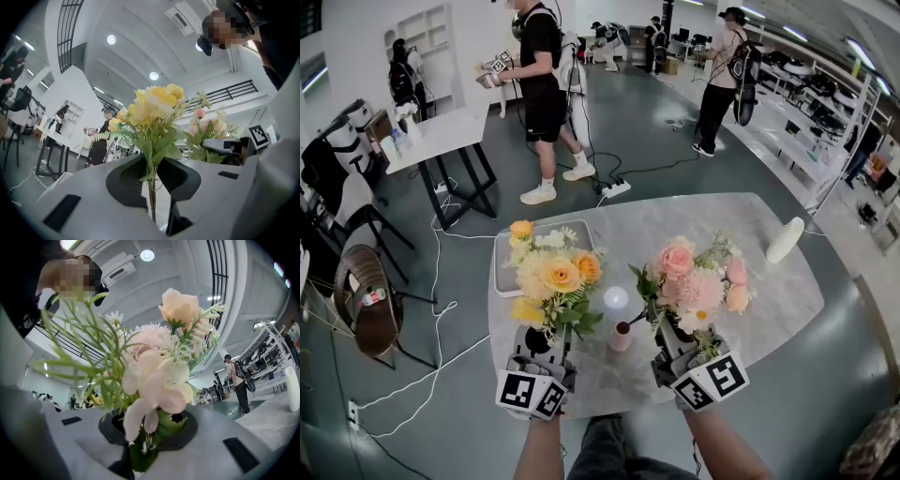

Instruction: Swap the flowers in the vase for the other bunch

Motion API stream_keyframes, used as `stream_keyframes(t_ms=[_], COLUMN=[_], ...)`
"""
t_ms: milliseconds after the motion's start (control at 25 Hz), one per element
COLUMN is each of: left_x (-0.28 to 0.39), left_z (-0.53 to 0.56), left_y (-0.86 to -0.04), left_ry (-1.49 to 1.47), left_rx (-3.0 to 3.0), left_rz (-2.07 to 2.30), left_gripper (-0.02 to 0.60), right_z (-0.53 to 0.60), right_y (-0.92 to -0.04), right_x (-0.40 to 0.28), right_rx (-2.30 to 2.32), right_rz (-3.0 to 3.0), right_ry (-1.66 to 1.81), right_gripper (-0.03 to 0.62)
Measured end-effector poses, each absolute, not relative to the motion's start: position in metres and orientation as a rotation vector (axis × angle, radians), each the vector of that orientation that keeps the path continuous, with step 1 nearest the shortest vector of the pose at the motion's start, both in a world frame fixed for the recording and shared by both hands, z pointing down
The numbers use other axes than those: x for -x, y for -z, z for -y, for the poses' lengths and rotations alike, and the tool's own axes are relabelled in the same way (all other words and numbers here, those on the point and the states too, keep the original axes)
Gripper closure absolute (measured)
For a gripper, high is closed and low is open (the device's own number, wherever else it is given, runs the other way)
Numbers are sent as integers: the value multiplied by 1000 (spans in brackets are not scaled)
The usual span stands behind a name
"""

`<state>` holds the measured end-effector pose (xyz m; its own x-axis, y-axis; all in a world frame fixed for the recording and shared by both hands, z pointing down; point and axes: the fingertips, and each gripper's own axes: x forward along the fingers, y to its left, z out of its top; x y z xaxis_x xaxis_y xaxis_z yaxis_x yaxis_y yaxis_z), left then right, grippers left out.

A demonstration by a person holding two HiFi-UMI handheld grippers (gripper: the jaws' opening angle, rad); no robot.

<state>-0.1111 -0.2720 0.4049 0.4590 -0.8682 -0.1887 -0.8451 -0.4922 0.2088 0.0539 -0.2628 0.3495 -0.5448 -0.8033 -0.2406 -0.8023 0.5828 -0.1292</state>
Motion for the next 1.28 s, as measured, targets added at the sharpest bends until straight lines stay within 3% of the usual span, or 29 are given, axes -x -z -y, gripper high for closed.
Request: stream_keyframes(t_ms=[1280], left_x=[115], left_z=[286], left_y=[-435], left_ry=[445], left_rx=[-2587], left_rz=[1586], left_gripper=[506], right_z=[281], right_y=[-434], right_x=[-38], right_rx=[1260], right_rz=[-2658], right_ry=[131], right_gripper=[494])
